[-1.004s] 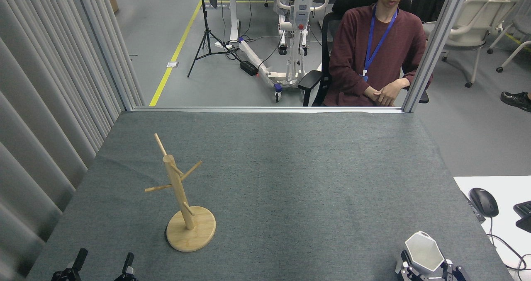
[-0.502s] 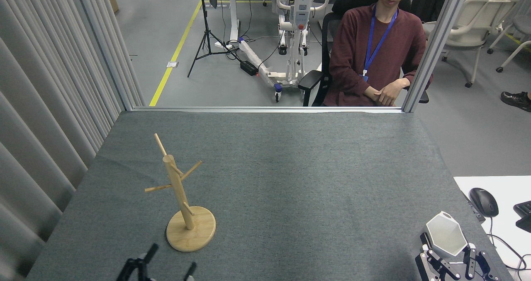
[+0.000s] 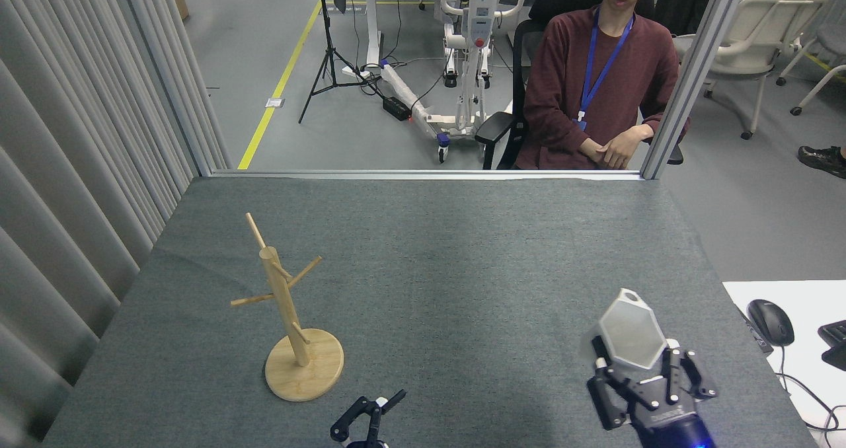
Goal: Hang cup on storage rack
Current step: 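Reach the right gripper to the white hexagonal cup and grasp it, then carry the cup toward the left gripper and let the left gripper grasp it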
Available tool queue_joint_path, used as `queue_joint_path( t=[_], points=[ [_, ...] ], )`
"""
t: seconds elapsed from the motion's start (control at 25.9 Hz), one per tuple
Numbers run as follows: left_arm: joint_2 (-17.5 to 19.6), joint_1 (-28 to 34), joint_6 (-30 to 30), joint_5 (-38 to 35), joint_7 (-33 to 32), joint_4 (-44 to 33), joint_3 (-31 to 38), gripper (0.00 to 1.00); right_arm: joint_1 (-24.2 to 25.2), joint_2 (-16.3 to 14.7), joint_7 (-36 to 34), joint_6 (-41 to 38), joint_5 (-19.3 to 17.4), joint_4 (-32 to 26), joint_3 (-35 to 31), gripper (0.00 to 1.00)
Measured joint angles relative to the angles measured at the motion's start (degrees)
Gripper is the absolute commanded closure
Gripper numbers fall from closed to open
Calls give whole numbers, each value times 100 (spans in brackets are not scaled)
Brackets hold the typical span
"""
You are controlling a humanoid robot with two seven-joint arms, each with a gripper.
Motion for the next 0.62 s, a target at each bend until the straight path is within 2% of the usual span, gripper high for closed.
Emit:
queue_joint_path(
  t=[0.23,0.62],
  points=[
    [-142,-44,18,-99,-46,61,-136,0,216,420,-8,-161,487,-343,738,49],
    [-145,-7,30,-101,-50,-39,-131,0,546,753,-31,-218,1082,-387,1493,49]
  ],
)
